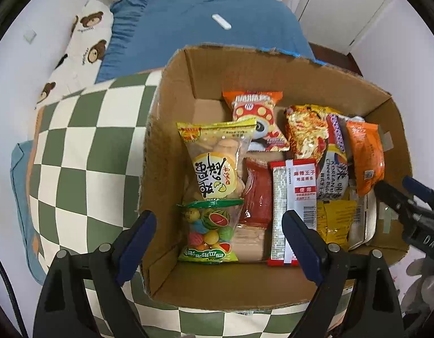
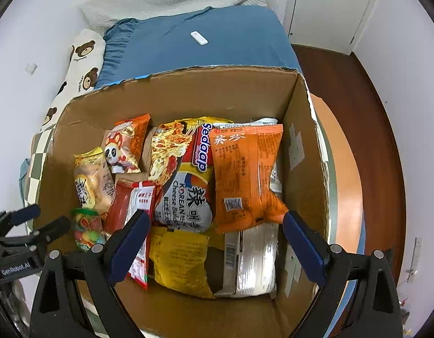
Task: Organize snacks
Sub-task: 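Move both open grippers back toward the last packets on the blanket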
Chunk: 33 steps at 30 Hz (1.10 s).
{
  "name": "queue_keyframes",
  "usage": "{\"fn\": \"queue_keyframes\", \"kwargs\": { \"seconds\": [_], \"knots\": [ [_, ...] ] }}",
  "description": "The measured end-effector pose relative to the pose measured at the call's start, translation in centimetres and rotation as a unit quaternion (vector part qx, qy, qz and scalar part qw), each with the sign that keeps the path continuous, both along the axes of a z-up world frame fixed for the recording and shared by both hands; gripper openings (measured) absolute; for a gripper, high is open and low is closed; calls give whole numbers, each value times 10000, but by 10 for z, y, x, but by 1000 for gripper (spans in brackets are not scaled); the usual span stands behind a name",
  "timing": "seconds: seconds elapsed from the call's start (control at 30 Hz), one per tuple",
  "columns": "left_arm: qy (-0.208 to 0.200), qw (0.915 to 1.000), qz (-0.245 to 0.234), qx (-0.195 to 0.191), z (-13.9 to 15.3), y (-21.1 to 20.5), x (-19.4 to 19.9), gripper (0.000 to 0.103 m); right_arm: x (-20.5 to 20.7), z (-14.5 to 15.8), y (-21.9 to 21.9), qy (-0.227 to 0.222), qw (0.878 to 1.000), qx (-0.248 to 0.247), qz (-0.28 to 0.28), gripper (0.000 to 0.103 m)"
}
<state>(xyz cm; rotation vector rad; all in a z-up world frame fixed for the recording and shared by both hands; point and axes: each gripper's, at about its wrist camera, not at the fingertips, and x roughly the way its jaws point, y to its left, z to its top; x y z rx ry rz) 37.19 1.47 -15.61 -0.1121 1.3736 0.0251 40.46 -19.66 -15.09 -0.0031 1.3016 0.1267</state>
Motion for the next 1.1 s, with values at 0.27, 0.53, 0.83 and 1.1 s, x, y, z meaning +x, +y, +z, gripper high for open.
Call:
{"fn": "queue_keyframes", "kwargs": {
  "seconds": [0.27,0.53,0.83,1.1],
  "knots": [
    [-644,9978,-19,137,30,-9,-23,91,-32,25,1,-370,9992,45,172,98],
    [-1283,9916,-5,179,57,-17,-61,91,-73,54,-2,-932,9954,1,229,98],
    [-1867,9822,-126,193,84,-34,-114,91,-130,92,-4,-1574,9871,26,279,98],
    [-2286,9730,-106,303,107,-36,-154,91,-174,116,-13,-2006,9796,33,137,98]
  ]
}}
